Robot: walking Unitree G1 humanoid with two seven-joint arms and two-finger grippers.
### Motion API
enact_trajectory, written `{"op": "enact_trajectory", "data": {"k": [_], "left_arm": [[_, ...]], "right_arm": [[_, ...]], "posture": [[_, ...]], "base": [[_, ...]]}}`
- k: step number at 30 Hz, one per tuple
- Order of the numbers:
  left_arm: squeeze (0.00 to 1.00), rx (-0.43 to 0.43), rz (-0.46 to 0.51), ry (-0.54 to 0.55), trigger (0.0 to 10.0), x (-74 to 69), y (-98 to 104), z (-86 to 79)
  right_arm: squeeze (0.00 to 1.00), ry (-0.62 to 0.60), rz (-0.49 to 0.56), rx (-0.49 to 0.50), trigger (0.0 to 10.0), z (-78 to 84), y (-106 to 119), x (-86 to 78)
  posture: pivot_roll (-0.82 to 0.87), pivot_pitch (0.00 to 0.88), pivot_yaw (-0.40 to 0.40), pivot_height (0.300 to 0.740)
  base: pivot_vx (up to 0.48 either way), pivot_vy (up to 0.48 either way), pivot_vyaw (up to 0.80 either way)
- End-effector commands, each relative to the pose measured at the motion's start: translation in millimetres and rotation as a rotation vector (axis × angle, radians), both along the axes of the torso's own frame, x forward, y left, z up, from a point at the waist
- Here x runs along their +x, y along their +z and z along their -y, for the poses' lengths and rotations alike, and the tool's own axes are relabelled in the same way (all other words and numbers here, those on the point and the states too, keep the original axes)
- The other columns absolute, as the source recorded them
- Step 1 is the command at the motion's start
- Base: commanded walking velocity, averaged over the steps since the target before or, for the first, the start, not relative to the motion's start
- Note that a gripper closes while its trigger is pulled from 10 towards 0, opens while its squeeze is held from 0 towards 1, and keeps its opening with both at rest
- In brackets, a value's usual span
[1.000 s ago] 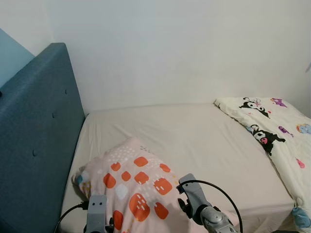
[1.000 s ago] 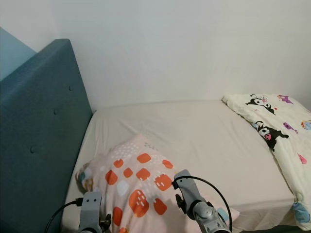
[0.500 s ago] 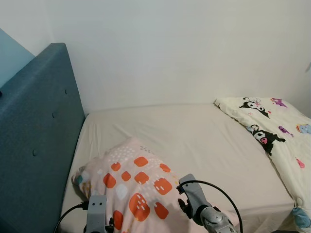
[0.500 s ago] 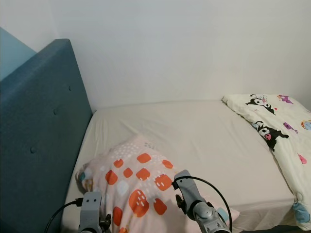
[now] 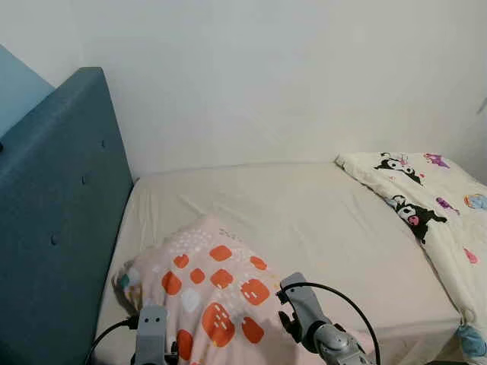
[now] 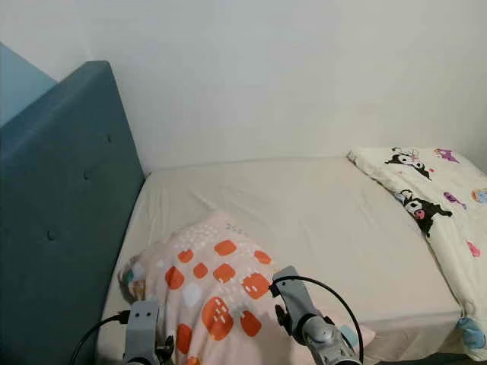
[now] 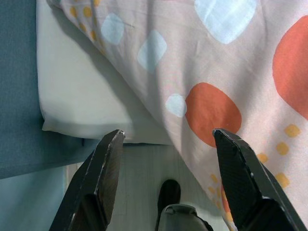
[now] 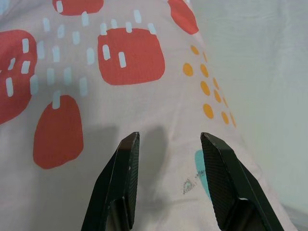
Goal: Clean up the room
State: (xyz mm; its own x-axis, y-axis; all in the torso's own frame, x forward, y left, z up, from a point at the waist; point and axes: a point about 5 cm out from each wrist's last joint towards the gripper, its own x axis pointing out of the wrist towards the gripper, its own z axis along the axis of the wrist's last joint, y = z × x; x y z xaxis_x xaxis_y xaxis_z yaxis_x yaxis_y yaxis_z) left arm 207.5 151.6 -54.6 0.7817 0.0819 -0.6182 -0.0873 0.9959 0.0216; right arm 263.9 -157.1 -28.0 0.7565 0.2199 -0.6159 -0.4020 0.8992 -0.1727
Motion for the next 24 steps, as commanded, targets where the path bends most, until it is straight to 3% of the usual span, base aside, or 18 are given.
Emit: {"op": "enact_trajectory", "data": {"k": [1, 24], "left_arm": [[0.0, 0.001, -0.018, -0.006, 10.0, -3.7, -2.5, 0.1], [0.0, 0.007, -0.012, -0.008, 10.0, 0.9, -0.5, -2.3]], "right_arm": [[0.0, 0.0, -0.018, -0.011, 10.0, 0.8, -2.8, -2.9], [0.0, -0.028, -0.02, 0.03, 10.0, -3.8, -1.4, 0.0]], "posture": [[-0.11, 0.0, -0.066, 0.74], [-0.11, 0.0, -0.055, 0.74]], "base": [[0.0, 0.0, 0.0], [0.0, 0.0, 0.0]]}}
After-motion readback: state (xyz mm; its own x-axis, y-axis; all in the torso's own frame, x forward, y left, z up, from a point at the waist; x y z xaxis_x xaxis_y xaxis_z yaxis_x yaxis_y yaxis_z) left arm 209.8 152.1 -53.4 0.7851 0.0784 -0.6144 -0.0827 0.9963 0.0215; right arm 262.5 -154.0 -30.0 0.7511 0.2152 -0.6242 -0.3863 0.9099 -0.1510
